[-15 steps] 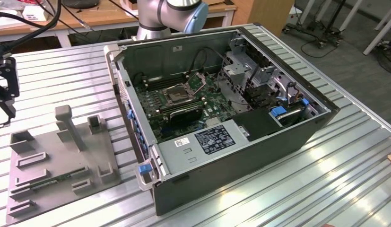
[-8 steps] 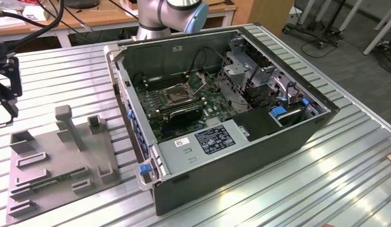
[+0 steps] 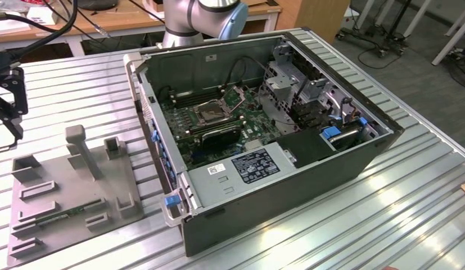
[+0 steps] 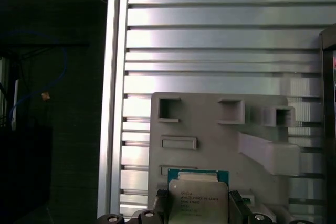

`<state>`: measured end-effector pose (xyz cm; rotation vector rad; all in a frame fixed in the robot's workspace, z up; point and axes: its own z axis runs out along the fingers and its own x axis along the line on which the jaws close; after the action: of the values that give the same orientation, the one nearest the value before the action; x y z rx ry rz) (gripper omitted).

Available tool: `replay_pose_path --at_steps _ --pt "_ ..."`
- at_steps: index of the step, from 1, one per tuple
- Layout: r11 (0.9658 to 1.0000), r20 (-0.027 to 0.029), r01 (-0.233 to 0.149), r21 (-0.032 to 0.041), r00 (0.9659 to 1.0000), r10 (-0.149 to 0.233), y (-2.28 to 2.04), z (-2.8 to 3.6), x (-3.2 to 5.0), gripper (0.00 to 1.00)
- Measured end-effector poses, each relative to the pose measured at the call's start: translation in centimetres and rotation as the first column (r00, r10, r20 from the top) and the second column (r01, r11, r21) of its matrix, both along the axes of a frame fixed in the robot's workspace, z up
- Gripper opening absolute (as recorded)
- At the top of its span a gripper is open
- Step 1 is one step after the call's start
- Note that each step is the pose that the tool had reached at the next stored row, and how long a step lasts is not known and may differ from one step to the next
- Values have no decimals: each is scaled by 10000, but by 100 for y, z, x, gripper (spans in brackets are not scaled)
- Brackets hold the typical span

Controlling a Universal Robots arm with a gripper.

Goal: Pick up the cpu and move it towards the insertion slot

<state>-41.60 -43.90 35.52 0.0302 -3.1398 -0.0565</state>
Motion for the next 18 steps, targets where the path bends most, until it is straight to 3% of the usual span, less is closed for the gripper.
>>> replay_pose_path --at_steps 18 --pt "10000 1 2 0 10000 -2 0 -1 57 54"
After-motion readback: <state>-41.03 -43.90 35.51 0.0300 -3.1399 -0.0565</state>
